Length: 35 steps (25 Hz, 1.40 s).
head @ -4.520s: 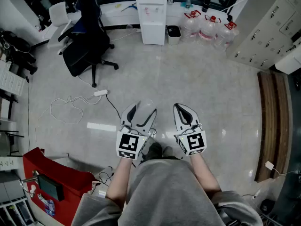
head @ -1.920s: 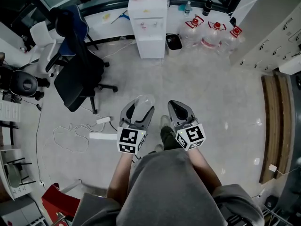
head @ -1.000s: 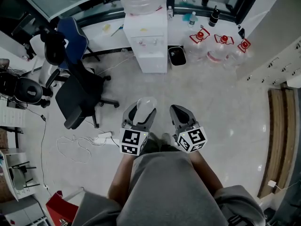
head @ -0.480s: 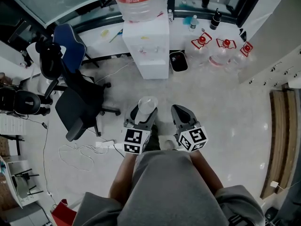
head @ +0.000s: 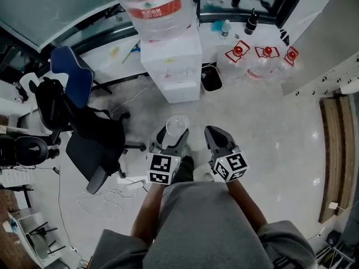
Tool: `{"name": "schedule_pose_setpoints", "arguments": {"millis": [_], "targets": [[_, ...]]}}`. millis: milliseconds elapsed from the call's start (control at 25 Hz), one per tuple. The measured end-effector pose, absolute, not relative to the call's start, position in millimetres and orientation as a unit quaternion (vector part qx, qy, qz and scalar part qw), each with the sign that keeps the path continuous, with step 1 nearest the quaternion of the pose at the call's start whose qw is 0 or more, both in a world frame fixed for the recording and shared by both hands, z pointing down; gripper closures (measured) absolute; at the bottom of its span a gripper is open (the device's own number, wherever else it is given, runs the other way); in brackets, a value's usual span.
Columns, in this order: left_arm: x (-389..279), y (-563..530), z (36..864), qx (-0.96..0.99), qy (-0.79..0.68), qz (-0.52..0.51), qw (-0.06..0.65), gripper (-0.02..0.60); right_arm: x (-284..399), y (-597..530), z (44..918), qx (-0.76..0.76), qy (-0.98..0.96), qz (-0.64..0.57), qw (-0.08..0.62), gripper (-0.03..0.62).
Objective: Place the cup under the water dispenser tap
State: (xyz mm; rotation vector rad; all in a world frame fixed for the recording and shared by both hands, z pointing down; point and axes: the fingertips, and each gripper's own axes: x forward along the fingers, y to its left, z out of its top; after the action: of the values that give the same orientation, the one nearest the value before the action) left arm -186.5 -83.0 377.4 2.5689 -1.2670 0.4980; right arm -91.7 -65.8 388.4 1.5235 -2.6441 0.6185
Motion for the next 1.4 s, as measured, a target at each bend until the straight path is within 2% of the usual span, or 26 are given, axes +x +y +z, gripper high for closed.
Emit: {"name": "schedule_pose_setpoints", "arguments": {"millis": [840,1400], "targets": [[-193.6,-185.8,440.1,0.911,-0.327,0.201,0.149,0.313,-88.9,-137.3,425.4,0.596,-0.769,0.229,0.031,0.582],[-139.9,-233.0,479.3,0.911,-0.293,0.247,0.155,0.313,-40.3,-198.1,456.4,0.607,-0.75,0.263,0.013,0.582]]}}
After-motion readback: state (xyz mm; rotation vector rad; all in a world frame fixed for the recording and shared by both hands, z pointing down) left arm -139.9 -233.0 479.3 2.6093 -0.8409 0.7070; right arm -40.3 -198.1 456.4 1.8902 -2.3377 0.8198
